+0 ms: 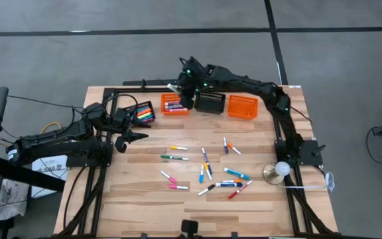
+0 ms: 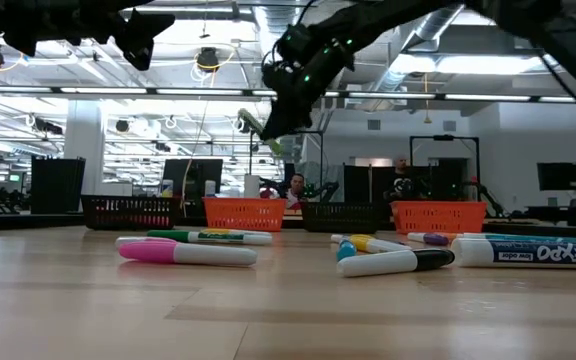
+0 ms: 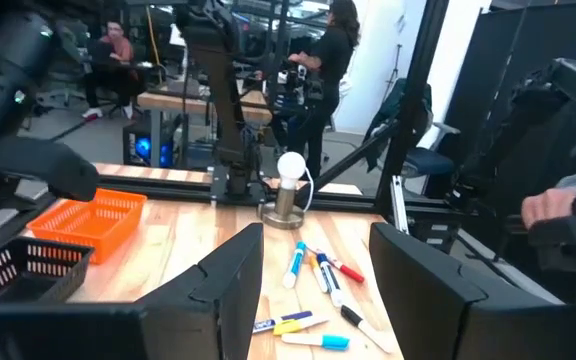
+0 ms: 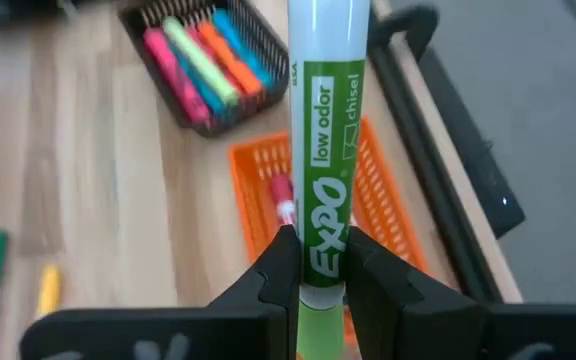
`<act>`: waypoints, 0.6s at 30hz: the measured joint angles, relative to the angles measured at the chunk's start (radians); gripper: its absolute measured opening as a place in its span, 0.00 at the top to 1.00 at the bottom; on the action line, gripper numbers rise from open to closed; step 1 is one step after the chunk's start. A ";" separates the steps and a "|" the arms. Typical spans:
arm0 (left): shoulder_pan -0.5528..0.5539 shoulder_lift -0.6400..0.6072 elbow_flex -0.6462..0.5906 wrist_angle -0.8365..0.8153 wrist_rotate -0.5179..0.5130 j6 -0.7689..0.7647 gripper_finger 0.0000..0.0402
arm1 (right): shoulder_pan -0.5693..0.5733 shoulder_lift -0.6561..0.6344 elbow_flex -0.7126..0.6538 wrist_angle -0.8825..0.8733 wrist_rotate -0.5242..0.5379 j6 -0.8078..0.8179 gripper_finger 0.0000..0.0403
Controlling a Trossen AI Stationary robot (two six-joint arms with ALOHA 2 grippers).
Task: Pick & Place Markers
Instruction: Put the large light green marker pen into the left orange bin
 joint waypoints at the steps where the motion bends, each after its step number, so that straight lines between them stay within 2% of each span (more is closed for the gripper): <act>1: 0.001 0.006 0.000 0.004 -0.001 0.002 0.54 | -0.002 0.024 0.027 -0.008 0.000 -0.023 0.88; 11: -0.001 0.016 0.000 0.031 -0.003 0.004 0.54 | -0.026 0.221 0.224 -0.110 0.006 -0.161 0.88; 18: 0.001 0.016 0.000 0.046 -0.003 0.004 0.54 | -0.027 0.282 0.253 -0.138 -0.001 -0.182 0.88</act>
